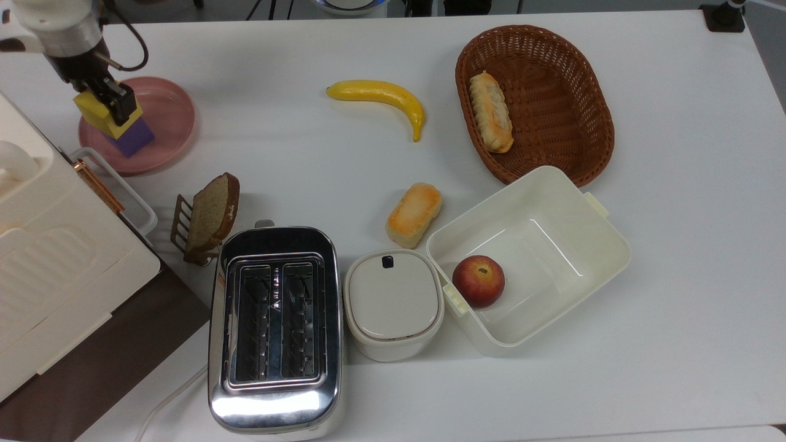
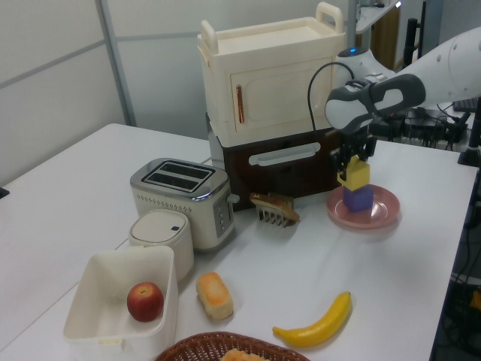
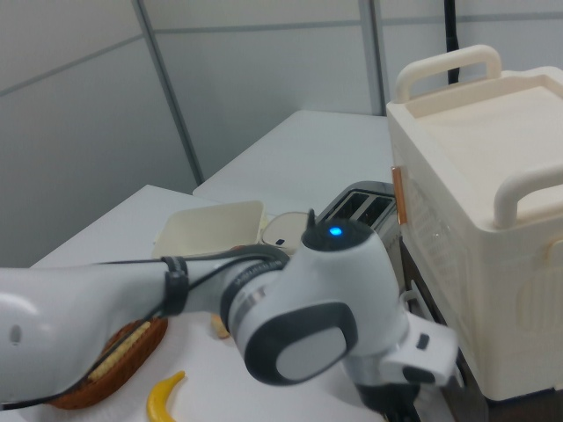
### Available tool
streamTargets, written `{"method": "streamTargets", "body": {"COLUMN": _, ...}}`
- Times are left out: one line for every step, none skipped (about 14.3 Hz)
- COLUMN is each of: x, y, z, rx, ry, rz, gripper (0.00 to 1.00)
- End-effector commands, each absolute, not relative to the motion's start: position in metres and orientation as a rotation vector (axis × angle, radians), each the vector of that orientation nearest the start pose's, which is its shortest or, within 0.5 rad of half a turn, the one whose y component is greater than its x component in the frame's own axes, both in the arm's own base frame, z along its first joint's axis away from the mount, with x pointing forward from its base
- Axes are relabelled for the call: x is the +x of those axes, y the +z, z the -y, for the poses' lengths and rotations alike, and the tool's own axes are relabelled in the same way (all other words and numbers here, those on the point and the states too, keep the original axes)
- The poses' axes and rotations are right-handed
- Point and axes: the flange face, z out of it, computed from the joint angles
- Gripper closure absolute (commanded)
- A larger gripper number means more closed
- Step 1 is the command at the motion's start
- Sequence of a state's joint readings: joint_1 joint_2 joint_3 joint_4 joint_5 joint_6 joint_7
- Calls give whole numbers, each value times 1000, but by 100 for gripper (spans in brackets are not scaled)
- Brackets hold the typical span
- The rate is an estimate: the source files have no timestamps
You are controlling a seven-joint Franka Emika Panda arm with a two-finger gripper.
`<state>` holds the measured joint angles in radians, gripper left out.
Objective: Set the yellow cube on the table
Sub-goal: 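Lift the yellow cube off the purple cube and carry it away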
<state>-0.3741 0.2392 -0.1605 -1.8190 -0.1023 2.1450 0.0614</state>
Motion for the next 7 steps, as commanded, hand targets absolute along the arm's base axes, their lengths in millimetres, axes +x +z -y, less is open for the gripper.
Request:
{"method": "streamTargets", "body": {"x": 546, "y": 458, "z": 278, "rx": -3172, "ry": -205, "rz": -789, "gripper": 83}}
{"method": "streamTargets", "body": {"x": 560, "y": 458, "z": 248, "rx": -3180, "ry": -198, "rz": -709, "gripper": 83}}
{"method": "streamTargets", "body": {"x": 569, "y": 457, "z": 229, "rx": -3182, "ry": -202, "rz": -676, "gripper": 83}}
{"method": "streamTargets", "body": {"x": 581, "y": 457, "z": 199, "rx": -3181, "ry": -212, "rz": -634, "gripper": 82}}
{"method": "streamTargets", "body": {"x": 589, "y": 457, "z": 175, "rx": -3182, "ry": -217, "rz": -587, "gripper": 82}}
{"method": "streamTargets", "body": {"x": 598, "y": 458, "z": 143, "rx": -3179, "ry": -226, "rz": -540, "gripper": 81}}
{"method": "streamTargets", "body": {"x": 605, "y": 465, "z": 113, "rx": -3175, "ry": -251, "rz": -494, "gripper": 81}}
